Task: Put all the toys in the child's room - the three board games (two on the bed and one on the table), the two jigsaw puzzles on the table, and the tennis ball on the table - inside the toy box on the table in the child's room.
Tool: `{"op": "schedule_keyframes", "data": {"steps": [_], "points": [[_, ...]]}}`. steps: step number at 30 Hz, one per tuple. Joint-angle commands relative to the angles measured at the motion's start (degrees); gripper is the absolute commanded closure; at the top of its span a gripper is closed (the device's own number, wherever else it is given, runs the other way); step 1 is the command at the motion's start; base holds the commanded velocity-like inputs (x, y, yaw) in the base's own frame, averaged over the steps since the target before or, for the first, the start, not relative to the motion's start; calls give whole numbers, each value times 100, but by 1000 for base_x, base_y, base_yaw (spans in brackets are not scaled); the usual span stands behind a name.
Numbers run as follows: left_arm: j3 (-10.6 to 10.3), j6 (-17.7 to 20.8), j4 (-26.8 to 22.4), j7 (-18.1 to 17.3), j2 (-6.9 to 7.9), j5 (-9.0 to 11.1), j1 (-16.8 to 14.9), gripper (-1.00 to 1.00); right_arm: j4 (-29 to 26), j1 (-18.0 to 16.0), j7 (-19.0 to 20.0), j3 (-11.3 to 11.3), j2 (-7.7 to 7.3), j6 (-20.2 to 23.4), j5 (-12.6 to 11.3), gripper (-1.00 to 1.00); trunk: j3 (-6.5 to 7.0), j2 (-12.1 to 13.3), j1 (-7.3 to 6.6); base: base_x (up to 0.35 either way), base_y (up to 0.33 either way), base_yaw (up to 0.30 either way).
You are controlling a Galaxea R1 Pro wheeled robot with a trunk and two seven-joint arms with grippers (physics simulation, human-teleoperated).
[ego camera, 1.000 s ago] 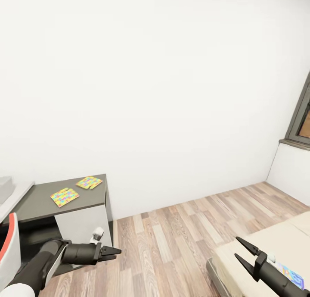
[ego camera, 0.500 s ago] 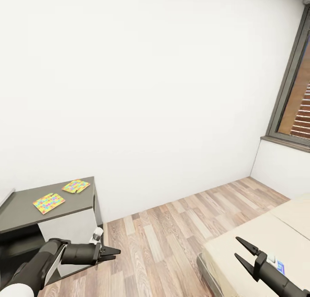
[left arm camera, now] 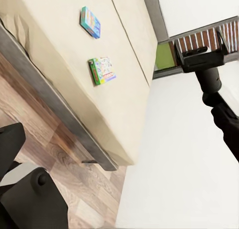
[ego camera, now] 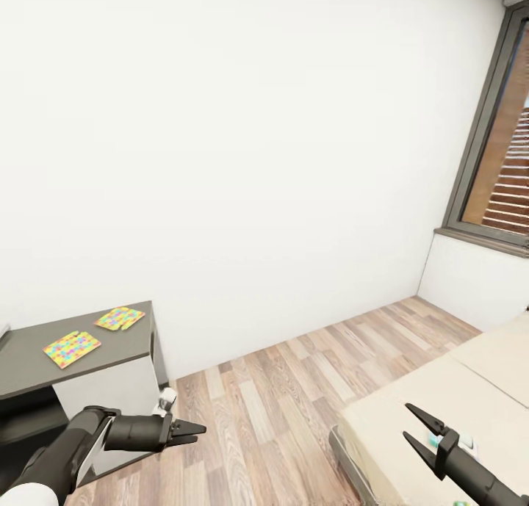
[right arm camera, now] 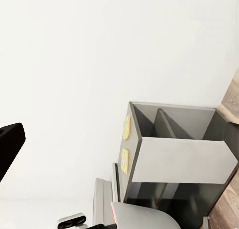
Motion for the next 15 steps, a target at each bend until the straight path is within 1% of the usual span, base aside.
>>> {"op": "schedule_keyframes", "data": {"steps": [1, 15], "points": [[3, 60, 0, -22, 0, -5, 0, -100, 4, -4, 22, -18, 0, 29, 13, -100, -10, -5, 2, 0, 0, -151], [3, 53, 0, -27, 0, -7, 0, -100, 141, -4, 30, -41, -1, 29, 12, -100, -117, -5, 2, 0, 0, -156]]}}
